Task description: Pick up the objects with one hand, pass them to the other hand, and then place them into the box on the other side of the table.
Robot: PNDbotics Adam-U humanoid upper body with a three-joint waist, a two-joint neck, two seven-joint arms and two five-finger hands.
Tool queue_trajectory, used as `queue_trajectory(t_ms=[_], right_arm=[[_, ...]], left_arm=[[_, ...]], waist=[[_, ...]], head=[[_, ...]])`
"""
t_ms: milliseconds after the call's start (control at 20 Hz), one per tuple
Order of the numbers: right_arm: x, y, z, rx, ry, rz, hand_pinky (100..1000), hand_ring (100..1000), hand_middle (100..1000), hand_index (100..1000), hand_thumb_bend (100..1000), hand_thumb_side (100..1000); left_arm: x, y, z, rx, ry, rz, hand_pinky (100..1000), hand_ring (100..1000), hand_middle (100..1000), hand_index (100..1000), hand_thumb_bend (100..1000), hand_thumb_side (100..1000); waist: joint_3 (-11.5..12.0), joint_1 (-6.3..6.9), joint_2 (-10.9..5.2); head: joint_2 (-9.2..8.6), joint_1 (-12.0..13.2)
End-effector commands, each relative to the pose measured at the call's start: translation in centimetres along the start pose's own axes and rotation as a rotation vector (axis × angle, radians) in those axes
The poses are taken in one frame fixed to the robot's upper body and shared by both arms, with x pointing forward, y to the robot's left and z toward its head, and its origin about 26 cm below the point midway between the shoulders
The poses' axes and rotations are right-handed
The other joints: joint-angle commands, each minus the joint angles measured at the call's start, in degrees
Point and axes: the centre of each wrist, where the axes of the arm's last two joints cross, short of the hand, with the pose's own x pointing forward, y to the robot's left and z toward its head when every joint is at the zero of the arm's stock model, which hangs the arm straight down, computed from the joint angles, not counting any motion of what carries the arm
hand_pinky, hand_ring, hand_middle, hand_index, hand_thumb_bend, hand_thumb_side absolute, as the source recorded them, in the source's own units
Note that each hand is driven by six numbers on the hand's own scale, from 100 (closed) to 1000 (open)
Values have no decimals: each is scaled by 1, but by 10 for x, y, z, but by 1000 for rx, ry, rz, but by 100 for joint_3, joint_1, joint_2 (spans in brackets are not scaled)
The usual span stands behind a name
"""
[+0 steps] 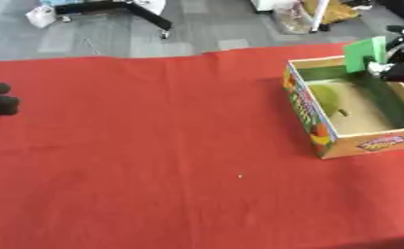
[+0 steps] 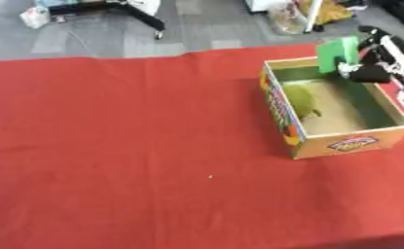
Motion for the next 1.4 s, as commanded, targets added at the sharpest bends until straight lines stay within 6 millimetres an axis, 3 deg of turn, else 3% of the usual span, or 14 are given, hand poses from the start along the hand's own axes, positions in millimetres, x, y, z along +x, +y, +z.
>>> queue_trajectory(t_ms=[50,100,200,350,500,700,900,1000,1200,1400], right_arm=[[-7,-14,2,54,11,69,654,621,433,985,100,445],[-9,-14,3,82,11,88,684,665,503,994,100,626],[-11,-13,4,122,3,125,714,712,577,1000,100,732],[-11,-13,4,151,-24,181,752,755,663,1000,100,804],[-10,-13,4,155,-60,236,792,785,772,1000,100,937],[-7,-14,3,142,-116,270,841,825,855,1000,100,984],[1,-18,3,136,-181,305,880,861,899,1000,100,941],[8,-22,2,136,-227,346,902,881,923,1000,100,813],[29,-29,2,157,-325,469,956,936,1000,1000,100,220],[49,-34,2,181,-404,610,989,969,1000,1000,100,284]], left_arm=[[5,1,-1,10,-20,-7,751,713,711,797,112,855],[5,0,-1,11,-19,-5,752,714,711,798,114,857],[4,-1,0,10,-18,-2,752,714,711,798,115,859],[4,-2,0,5,-15,3,753,716,712,800,117,864],[3,-3,0,0,-8,3,753,715,712,800,117,871],[3,-3,1,-1,-1,1,753,716,712,800,117,876],[3,-3,2,-3,7,-1,753,716,712,801,116,881],[2,-3,2,-4,11,-3,753,716,712,801,116,882],[0,-3,3,-6,21,-3,753,716,712,802,118,886],[0,-3,3,-7,24,-3,753,716,712,803,117,886]], waist=[[9,1,13],[13,0,11],[19,-1,7],[22,-5,5],[21,-7,7],[18,-7,8],[7,-8,4],[-1,-12,2],[-16,-21,-8],[-21,-22,-24]], head=[[-8,-31],[-7,-32],[-7,-39],[-6,-46],[-5,-35],[0,-22],[10,-10],[17,2],[30,19],[32,42]])
